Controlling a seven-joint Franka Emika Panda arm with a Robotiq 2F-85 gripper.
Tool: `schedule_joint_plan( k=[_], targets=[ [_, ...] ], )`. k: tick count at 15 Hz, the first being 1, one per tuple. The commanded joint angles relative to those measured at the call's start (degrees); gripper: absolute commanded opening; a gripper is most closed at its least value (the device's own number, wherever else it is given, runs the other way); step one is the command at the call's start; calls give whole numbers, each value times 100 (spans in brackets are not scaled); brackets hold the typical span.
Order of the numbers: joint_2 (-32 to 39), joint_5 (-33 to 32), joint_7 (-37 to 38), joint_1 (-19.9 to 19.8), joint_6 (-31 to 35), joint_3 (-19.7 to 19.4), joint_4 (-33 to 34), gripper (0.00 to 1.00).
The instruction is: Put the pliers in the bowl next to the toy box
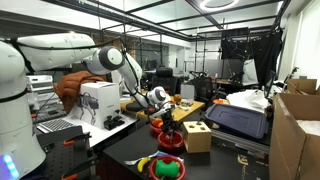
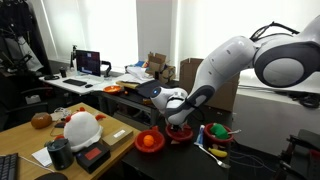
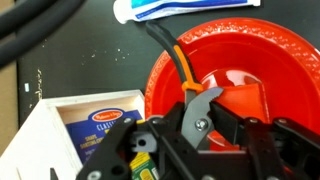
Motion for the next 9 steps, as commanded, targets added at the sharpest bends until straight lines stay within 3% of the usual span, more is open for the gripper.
schedule_joint_plan(
  k=[1,6,9],
  targets=[
    [-214,-116,-630,-3,-26,73,-243,61],
    [-377,-76,-1118,-15,56,32,-445,97],
    [-536,-24,-1315,-75,146,76,-629,100]
  ],
)
